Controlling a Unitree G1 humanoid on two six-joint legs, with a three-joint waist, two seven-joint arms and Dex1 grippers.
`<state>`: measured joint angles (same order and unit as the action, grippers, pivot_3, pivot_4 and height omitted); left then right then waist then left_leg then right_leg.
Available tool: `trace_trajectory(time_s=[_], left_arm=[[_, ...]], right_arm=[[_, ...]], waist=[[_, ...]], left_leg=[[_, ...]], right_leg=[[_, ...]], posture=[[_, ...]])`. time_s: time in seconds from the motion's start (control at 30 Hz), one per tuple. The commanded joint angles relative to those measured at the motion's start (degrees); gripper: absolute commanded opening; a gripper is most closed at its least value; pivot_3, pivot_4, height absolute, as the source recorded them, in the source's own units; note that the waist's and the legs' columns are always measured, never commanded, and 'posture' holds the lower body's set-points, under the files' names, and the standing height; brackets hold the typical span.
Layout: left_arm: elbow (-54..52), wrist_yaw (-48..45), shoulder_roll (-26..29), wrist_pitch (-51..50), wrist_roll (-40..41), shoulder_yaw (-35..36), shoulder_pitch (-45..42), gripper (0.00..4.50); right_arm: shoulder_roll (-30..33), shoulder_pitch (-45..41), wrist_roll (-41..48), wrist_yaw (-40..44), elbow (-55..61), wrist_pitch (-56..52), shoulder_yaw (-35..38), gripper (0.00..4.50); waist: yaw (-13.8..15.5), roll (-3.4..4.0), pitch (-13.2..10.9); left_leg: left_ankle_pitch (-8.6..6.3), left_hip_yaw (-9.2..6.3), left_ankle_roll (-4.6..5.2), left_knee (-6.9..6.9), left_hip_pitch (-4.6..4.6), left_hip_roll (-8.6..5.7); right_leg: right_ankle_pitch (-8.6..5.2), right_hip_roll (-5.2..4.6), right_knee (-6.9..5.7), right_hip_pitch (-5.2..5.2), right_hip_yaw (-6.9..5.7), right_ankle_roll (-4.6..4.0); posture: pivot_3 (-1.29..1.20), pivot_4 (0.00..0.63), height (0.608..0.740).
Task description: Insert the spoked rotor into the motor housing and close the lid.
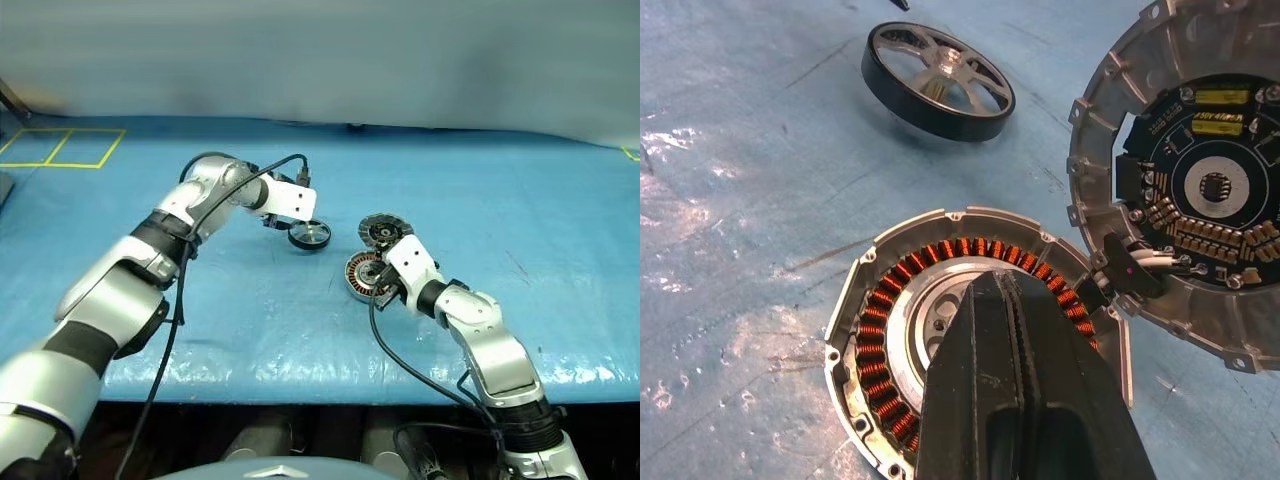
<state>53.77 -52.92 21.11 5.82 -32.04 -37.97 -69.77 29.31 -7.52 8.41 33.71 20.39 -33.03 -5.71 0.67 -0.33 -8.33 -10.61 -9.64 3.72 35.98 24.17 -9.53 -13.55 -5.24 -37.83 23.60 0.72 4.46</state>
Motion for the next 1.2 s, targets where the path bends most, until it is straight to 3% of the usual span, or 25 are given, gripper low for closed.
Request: trace_trajectory(time_s=[0.03,0.33,0.63,0.87,1.2], left_arm=[[4.7,0.0,-2.0,2.2,-1.6,-0.6,-2.4,3.64],[10.9,0.5,-6.0,4.8,-2.8,-0.4,-3.8,3.64],[10.1,1.9,-5.6,7.0,-4.7,-0.3,-3.6,3.64],[6.7,3.7,-4.2,7.2,-4.6,0.4,-4.1,3.64],[-2.4,-0.8,-1.7,7.5,-4.2,0.2,0.1,3.64]], right_arm=[[0.9,-0.7,0.8,0.5,2.3,-0.1,1.1,0.00],[1.5,0.4,0.9,0.2,3.4,-1.0,1.1,0.00],[1.6,1.9,0.9,-0.4,4.3,-1.8,0.9,0.00],[2.2,1.6,0.8,0.2,4.2,-2.2,0.7,0.00],[2.3,0.9,0.7,0.7,3.7,-2.3,0.2,0.00]], waist=[[-0.1,-0.01,0.0],[-1.1,-0.03,0.0],[-1.4,-0.03,0.0],[-1.4,-0.03,0.0],[-1.4,-0.03,0.0]], left_leg=[[0.01,0.00,-0.02,0.00,0.04,0.00],[0.11,-0.02,-0.16,0.20,0.47,-0.03],[0.09,-0.02,-0.13,0.23,0.47,-0.03],[0.09,-0.02,-0.13,0.33,0.47,-0.03],[-0.03,-0.02,0.07,0.65,0.48,-0.03]], right_leg=[[0.00,0.00,0.00,0.00,0.00,0.00],[0.03,-0.02,-0.10,0.18,-0.01,0.04],[0.04,-0.01,-0.13,0.17,-0.02,0.05],[0.05,-0.01,-0.20,0.17,-0.02,0.06],[0.08,0.02,-0.35,0.12,-0.02,0.11]], posture=[[0.00,0.150,0.740],[0.00,0.150,0.740],[0.00,0.150,0.740],[0.00,0.150,0.740],[0.00,0.150,0.740]])
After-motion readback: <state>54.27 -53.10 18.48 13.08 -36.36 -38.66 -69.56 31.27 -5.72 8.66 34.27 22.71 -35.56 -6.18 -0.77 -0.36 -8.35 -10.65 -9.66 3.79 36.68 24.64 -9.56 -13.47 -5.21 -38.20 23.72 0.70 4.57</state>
